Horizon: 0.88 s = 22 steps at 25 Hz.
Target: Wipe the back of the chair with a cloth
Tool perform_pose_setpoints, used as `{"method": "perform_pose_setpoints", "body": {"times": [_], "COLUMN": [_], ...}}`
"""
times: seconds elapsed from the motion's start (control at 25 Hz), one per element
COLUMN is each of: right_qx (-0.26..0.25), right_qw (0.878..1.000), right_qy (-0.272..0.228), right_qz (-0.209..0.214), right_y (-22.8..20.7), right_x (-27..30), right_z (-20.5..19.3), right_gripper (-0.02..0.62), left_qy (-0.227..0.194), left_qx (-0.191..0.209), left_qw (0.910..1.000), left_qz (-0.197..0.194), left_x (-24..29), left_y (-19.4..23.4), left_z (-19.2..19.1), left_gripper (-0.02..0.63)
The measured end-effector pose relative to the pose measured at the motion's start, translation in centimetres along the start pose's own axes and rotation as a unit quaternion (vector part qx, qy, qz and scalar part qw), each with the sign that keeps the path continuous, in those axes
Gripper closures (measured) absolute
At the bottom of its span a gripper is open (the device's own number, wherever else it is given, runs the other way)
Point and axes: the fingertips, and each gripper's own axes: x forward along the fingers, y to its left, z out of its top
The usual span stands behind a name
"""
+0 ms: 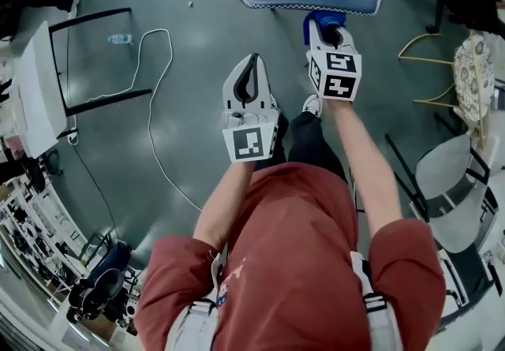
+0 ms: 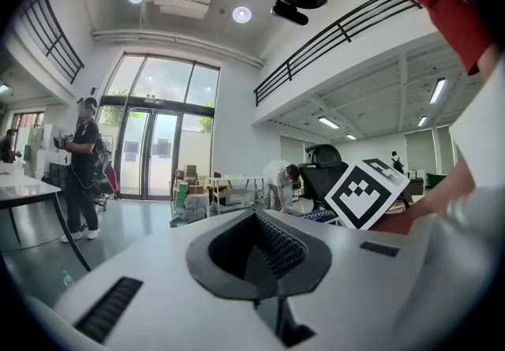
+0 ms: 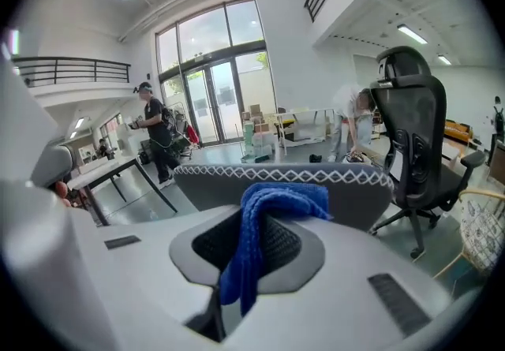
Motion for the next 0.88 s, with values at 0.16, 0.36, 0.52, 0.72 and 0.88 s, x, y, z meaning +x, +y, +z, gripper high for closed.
{"method": "perform_pose_setpoints", "body": {"times": [0.16, 0.36, 0.52, 0.72, 0.88], "right_qx": [-0.025, -0.029, -0.025, -0.02, -0.006], "right_qw": [1.0, 0.999, 0.999, 0.999, 0.999], "right_qy": [0.006, 0.004, -0.005, 0.014, 0.027], "right_qz": [0.014, 0.026, 0.03, 0.036, 0.024], "right_y": [0.3, 0.1, 0.3, 1.9, 2.5], "right_x": [-0.2, -0.3, -0.5, 1.0, 3.7], "right_z": [0.5, 0.3, -0.7, -4.1, -7.8], "right_gripper": [0.534, 0.534, 0.534, 0.534, 0.534], "left_qy": [0.009, 0.009, 0.007, 0.015, 0.007], "left_qx": [0.004, 0.012, 0.0, 0.008, 0.017], "left_qw": [1.0, 0.9999, 0.9996, 0.9997, 0.9998], "left_qz": [0.0, 0.006, 0.029, 0.019, -0.001], "left_x": [-1.1, -2.3, -2.3, -1.9, -0.7], "left_y": [-0.8, -1.6, -1.0, 0.6, 1.8], "left_z": [0.6, 1.5, 1.1, -2.0, -5.1], "left_gripper": [0.592, 0.592, 0.592, 0.593, 0.592]}}
